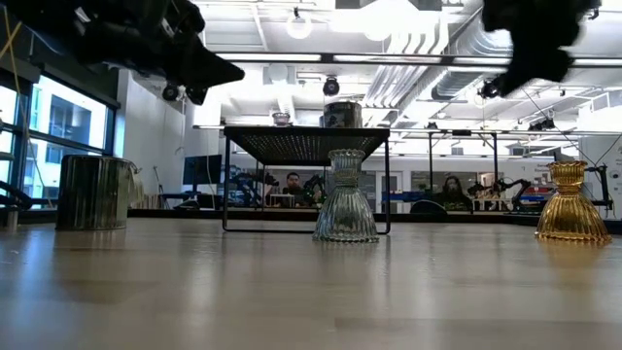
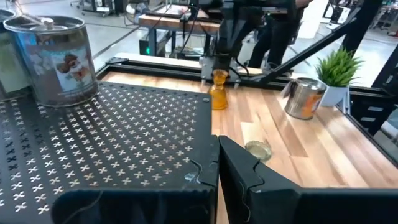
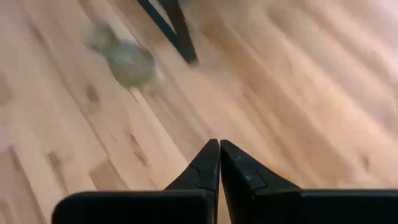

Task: Pick & Place candle stick holders
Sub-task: Put the green glass candle holder on the shelf

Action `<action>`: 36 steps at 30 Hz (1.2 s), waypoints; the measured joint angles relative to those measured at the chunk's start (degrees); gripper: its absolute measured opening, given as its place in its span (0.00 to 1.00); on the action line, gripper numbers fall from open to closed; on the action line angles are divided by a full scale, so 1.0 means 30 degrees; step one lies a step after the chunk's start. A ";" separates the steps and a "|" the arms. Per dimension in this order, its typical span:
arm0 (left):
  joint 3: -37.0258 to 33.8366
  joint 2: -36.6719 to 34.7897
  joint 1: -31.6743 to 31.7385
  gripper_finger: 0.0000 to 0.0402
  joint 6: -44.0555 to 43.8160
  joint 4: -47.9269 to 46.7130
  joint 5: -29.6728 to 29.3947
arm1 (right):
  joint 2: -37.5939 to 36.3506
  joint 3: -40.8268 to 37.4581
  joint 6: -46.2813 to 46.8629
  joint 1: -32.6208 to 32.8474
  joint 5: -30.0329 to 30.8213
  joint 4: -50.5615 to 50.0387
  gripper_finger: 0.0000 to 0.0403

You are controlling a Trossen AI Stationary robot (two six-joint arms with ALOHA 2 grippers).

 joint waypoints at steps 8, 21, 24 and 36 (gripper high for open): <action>0.0000 0.1230 -0.0028 0.00 -0.0152 0.1063 -0.0048 | 0.1403 -0.0095 0.2349 0.1457 0.0120 0.0071 0.13; 0.4551 0.6505 -0.4608 0.00 0.0738 -0.1651 -0.0733 | 0.3078 -0.0985 -0.4428 0.1187 0.2597 0.6246 0.04; 0.5947 0.7661 -0.5479 0.00 0.0791 -0.3320 -0.2186 | 0.2903 -0.3080 -0.6199 0.0999 0.2662 1.1014 0.03; 1.2722 1.3135 -0.8462 0.25 0.0852 -0.8719 -0.6820 | 0.2820 -0.8889 -1.3787 -0.2098 0.2477 2.6010 0.02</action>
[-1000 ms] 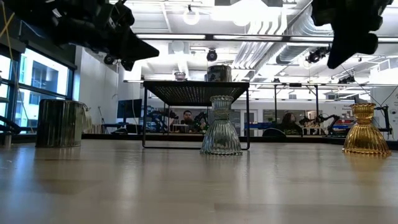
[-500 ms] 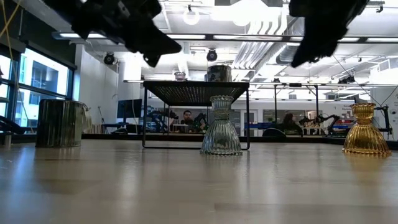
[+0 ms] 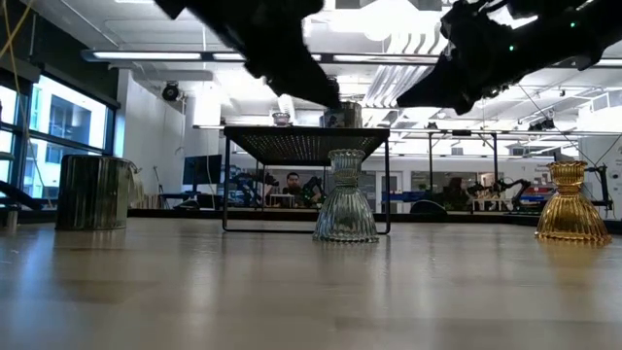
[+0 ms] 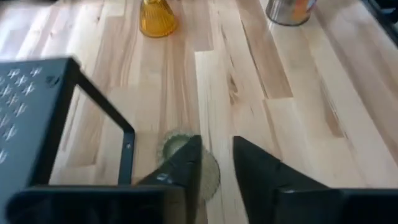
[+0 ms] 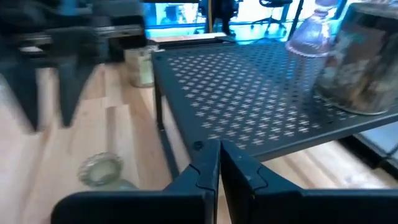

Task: Pick & Place candle stick holders
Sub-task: Put the green glass candle holder on the shelf

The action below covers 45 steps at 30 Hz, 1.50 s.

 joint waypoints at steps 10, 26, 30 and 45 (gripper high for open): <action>0.4093 0.3800 -0.0493 0.35 -0.0507 -0.4044 -0.2888 | 0.0000 0.0000 -0.1426 -0.0511 -0.1166 0.0150 0.00; 0.4749 0.5041 -0.0493 0.24 -0.0264 -0.5050 -0.3049 | 0.0000 0.0000 -0.2195 -0.0504 -0.1668 0.0468 0.00; 0.4749 0.5041 -0.0485 0.18 0.0442 -0.5122 -0.2993 | 0.0000 0.0000 -0.2229 -0.0511 -0.1668 0.0582 0.00; 0.4632 0.3597 -0.0624 0.06 0.1219 -0.6643 -0.2448 | 0.0007 0.0000 -0.2383 -0.0511 -0.1668 0.0583 0.00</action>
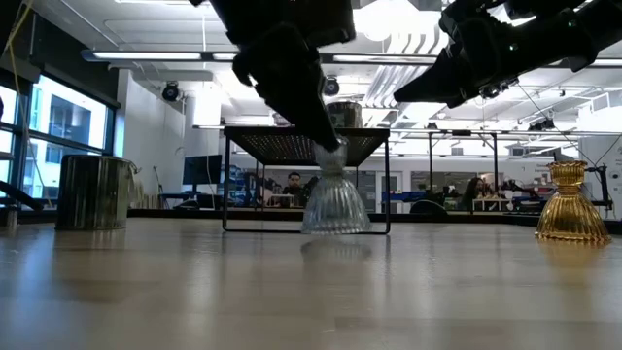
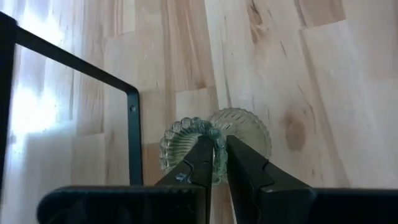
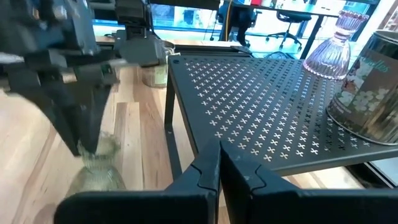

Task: Pick & Place candle stick holders
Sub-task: Put the green glass candle holder on the shelf

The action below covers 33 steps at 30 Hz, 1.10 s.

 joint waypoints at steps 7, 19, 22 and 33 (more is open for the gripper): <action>0.0007 -0.2496 0.0000 0.06 -0.0259 -0.1066 0.0885 | 0.0007 0.0000 0.0000 0.0003 0.0000 -0.0058 0.00; 0.2569 -0.6936 0.2417 0.06 -0.0516 -0.5992 -0.0758 | 0.0007 0.0000 0.0007 0.0001 -0.0492 0.0040 0.00; 0.3895 -0.6946 0.4129 0.06 0.0435 -0.8024 -0.1166 | 0.0007 0.0000 0.0007 0.0007 -0.0510 0.0138 0.00; 0.4275 -0.5657 1.0070 0.06 0.3649 -0.8530 -0.0235 | 0.0007 0.0000 -0.0022 0.0000 -0.0503 0.0146 0.00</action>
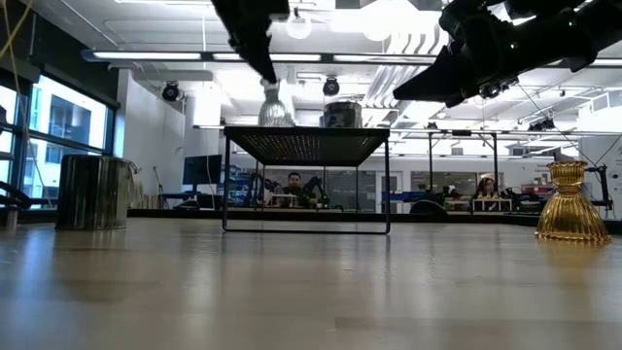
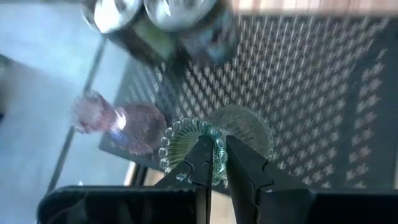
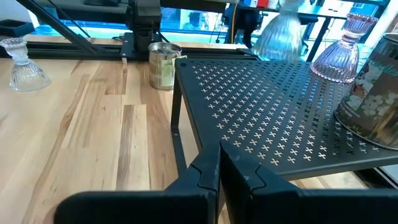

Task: Pick & Place candle stick holders
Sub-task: Put the green glass candle holder on the shelf

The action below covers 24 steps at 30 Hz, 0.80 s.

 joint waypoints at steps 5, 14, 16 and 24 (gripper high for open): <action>0.0009 0.0956 0.0733 0.06 0.0578 0.0165 -0.0017 | 0.0000 0.0000 -0.0034 0.0000 -0.0073 -0.0007 0.00; 0.0016 0.1651 0.1116 0.06 0.1231 0.1243 -0.1100 | 0.0000 0.0000 -0.0051 0.0002 -0.0173 -0.0009 0.00; -0.0006 0.1687 0.1346 0.06 0.1404 0.1125 -0.1265 | 0.0000 0.0000 -0.0080 0.0003 -0.0221 -0.0015 0.00; 0.0013 0.1840 0.1975 0.06 0.1513 0.1532 -0.0951 | 0.0000 0.0000 -0.0116 0.0004 -0.0281 -0.0047 0.00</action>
